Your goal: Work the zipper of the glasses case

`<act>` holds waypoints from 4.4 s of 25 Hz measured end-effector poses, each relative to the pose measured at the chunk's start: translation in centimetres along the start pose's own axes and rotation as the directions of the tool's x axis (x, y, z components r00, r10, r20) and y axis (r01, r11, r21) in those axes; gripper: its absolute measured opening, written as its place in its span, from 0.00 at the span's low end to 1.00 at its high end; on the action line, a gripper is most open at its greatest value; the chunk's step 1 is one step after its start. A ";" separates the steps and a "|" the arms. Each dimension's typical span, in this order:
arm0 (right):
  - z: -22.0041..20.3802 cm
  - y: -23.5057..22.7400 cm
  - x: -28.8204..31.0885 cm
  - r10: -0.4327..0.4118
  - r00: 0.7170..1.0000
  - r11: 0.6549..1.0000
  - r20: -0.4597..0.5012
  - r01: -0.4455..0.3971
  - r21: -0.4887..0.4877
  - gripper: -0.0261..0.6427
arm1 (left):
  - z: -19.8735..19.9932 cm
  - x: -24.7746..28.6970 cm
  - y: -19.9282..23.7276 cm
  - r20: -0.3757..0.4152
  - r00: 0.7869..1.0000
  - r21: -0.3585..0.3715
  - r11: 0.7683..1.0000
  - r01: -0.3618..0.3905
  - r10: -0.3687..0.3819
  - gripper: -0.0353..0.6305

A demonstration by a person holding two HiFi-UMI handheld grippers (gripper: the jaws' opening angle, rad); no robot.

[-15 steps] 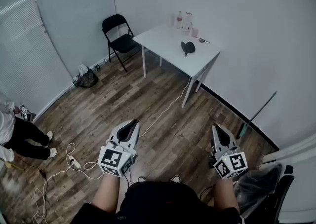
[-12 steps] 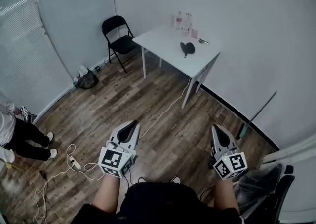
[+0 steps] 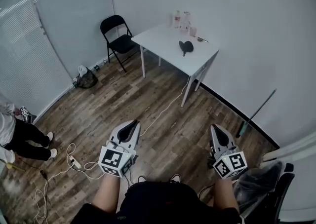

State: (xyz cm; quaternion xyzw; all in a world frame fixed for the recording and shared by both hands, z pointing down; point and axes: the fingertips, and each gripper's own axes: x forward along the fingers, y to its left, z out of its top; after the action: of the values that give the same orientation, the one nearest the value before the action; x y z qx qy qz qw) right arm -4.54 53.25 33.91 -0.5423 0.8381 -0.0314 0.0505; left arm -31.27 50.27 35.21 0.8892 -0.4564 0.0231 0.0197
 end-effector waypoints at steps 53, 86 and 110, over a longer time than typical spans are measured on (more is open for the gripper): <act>-2.8 -20.6 18.6 -0.024 0.991 0.989 -0.134 0.004 -0.147 0.07 | -1.0 30.7 4.7 -0.029 0.994 -0.090 0.991 0.099 -0.102 0.12; -5.3 -39.4 47.9 0.093 0.971 0.994 -0.219 -0.102 -0.029 0.07 | -2.0 59.1 17.7 -0.092 0.995 -0.125 0.992 0.027 -0.038 0.12; -9.0 -56.1 59.1 0.155 0.942 0.988 -0.297 -0.148 0.044 0.07 | -3.2 76.8 18.4 -0.144 0.988 -0.214 0.974 -0.079 0.049 0.12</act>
State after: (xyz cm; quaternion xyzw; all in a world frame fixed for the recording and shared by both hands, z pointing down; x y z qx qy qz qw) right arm 21.22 -23.65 45.90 -0.4647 0.8749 -0.1179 -0.0692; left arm -1.57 -22.48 43.24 0.8627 -0.4821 0.0348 0.1486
